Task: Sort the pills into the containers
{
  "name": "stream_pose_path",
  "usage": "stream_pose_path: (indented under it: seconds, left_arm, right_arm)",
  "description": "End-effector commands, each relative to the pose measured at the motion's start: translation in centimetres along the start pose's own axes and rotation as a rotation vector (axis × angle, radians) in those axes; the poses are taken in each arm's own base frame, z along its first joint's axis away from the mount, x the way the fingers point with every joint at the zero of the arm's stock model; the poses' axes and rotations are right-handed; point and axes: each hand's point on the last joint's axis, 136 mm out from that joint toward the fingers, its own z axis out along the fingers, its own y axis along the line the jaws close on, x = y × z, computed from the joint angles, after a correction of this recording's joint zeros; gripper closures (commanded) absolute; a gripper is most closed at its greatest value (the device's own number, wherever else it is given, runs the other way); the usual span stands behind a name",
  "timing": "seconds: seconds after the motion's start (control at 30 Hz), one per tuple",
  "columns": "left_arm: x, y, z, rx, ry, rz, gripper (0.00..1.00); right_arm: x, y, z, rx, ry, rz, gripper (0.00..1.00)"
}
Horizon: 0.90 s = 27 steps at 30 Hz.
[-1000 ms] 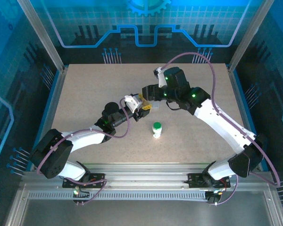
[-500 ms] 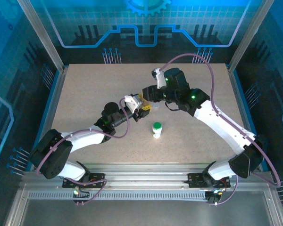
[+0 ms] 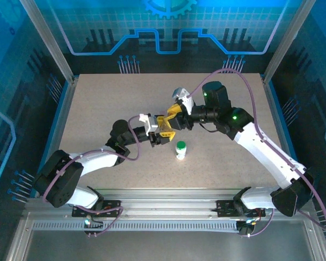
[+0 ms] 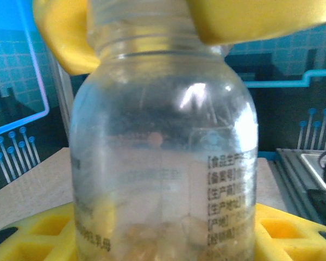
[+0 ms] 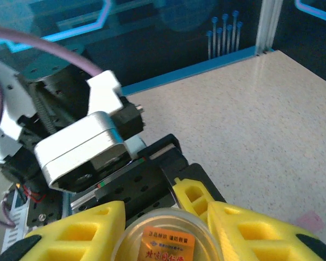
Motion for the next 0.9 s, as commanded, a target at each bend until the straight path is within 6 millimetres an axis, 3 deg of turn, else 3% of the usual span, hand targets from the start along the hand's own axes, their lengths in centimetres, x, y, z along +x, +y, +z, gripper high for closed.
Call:
stream_pose_path:
  seconds: [0.0, 0.27, 0.4, 0.57, 0.7, 0.87]
  left_arm:
    - [-2.7, -2.1, -0.3, 0.116, -0.086, 0.049, 1.0]
    - [-2.8, -2.3, 0.1, 0.153, -0.084, 0.027, 1.0]
    - [-2.6, -1.9, 0.1, 0.135, -0.079, 0.027, 1.0]
    - [-2.5, -1.1, 0.0, 0.087, -0.074, 0.038, 1.0]
    - [-1.9, -0.2, 0.1, 0.034, -0.055, 0.044, 1.0]
    - [-1.2, 2.2, 0.1, -0.098, -0.029, 0.041, 1.0]
  right_arm:
    - [-0.4, 2.1, -0.7, -0.104, -0.011, -0.074, 0.51]
    - [-0.4, 2.1, -1.6, -0.086, -0.026, -0.106, 0.23]
    - [-0.4, 2.0, -2.2, -0.068, -0.023, -0.122, 0.14]
    - [0.5, 2.6, -3.1, -0.052, -0.029, -0.172, 0.07]
    - [0.1, 2.7, -4.1, -0.011, -0.051, -0.174, 0.03]
    - [-2.1, 0.2, -5.3, 0.169, -0.144, -0.107, 0.03]
